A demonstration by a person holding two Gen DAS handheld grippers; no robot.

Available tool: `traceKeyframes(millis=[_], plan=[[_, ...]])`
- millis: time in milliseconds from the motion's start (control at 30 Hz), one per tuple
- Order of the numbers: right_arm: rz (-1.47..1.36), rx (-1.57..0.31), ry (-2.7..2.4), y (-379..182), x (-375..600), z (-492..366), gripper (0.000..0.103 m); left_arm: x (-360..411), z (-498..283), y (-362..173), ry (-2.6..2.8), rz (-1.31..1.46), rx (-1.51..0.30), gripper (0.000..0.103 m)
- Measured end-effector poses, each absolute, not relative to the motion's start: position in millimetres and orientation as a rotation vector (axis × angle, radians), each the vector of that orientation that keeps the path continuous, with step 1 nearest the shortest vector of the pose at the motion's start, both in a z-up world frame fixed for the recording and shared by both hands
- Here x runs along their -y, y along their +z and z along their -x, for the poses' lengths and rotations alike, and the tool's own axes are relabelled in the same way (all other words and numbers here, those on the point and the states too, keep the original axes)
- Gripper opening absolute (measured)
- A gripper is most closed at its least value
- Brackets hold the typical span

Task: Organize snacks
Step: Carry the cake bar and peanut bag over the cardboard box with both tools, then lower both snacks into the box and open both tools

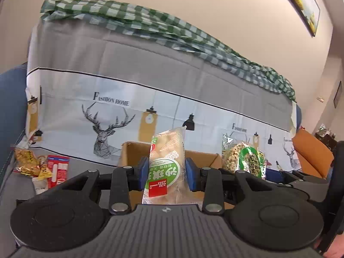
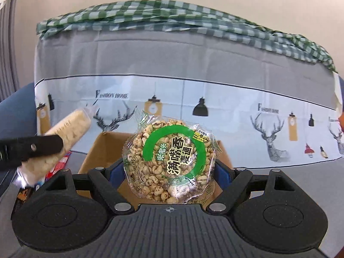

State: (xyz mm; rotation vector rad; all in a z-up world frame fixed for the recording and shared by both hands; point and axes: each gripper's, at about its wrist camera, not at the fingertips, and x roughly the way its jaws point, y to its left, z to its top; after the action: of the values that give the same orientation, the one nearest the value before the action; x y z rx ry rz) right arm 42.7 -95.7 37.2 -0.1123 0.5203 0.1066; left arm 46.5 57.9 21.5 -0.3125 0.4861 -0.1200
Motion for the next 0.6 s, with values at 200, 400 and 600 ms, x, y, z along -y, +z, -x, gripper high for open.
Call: traceKeyframes(millis=[200, 400, 600], plan=[[0.106, -0.516, 0.082, 38, 104, -42, 0.084, -48, -45, 20, -0.142, 0.299, -0.487, 0.040], [0.110, -0.504, 0.064, 40, 109, -38, 0.084, -41, -43, 20, -0.165, 0.285, -0.482, 0.040], [0.104, -0.505, 0.047, 38, 111, -38, 0.084, -41, -46, 18, -0.162, 0.285, -0.485, 0.040]])
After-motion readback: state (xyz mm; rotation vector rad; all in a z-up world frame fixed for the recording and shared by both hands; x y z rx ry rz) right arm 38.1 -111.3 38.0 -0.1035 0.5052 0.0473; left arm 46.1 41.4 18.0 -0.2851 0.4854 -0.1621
